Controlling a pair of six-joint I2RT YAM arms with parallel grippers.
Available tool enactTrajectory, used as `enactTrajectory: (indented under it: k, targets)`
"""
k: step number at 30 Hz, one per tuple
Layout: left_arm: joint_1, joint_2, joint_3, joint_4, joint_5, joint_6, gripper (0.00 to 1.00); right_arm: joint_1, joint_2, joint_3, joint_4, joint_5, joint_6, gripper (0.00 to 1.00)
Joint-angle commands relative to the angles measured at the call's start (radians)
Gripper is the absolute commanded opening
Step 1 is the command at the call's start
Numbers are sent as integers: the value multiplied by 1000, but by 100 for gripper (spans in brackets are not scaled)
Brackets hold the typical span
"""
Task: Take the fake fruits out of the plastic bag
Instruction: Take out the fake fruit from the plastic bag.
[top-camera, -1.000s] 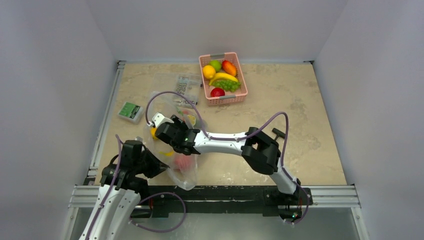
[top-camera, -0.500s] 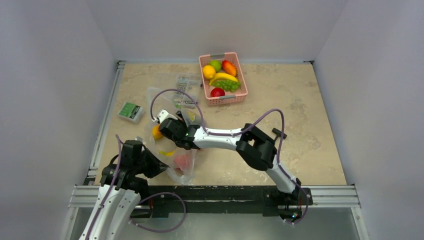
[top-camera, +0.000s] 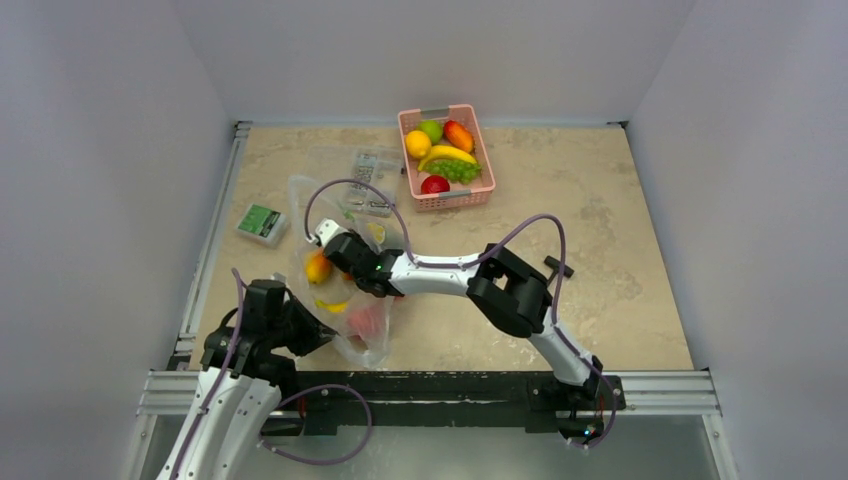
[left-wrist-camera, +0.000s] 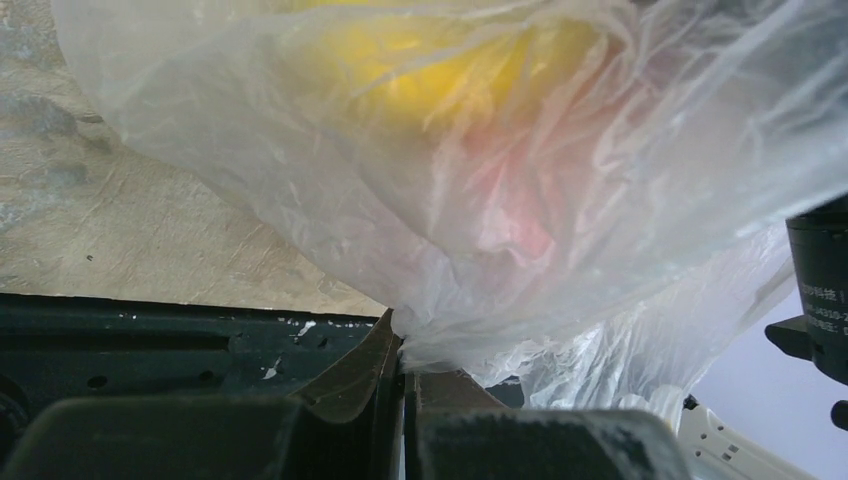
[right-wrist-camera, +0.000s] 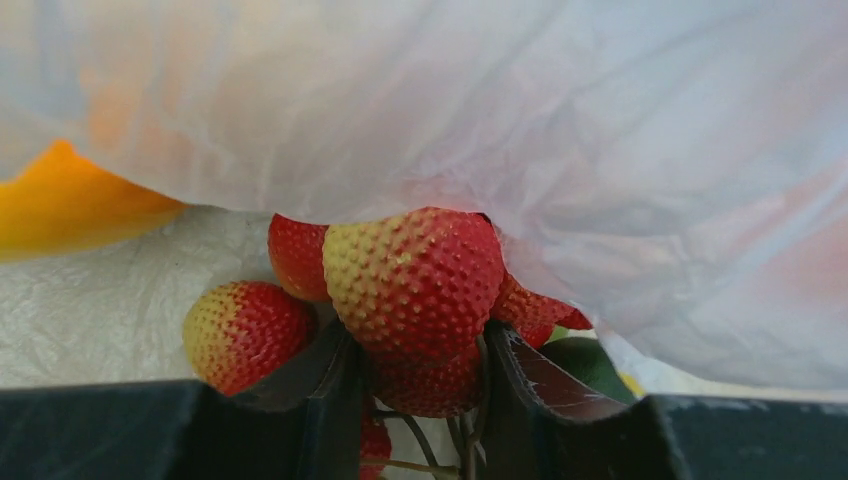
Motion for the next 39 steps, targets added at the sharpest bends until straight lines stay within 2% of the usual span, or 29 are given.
enactTrajectory:
  k: [1, 4, 5, 11, 21, 27, 39]
  targets:
    - [-3, 14, 10, 34, 19, 9, 0, -2, -67, -71, 92, -76, -7, 15]
    - [-2, 22, 9, 40, 21, 9, 0, -2, -90, -92, 106, -79, -12, 2]
    - [-3, 24, 9, 42, 23, 9, 0, -1, -100, -105, 115, -79, -16, 0]
    - [-3, 24, 8, 39, 19, 9, 0, 6, -206, -223, 226, -136, -69, 0]
    - [-3, 25, 19, 38, 11, 6, 0, 19, -422, -423, 343, -385, -172, 0]
    - [-3, 39, 19, 53, 22, 6, 0, 25, -462, -402, 296, -546, -188, 0]
    - [-3, 36, 21, 48, 14, 8, 0, 41, -557, -403, 354, -582, -150, 0]
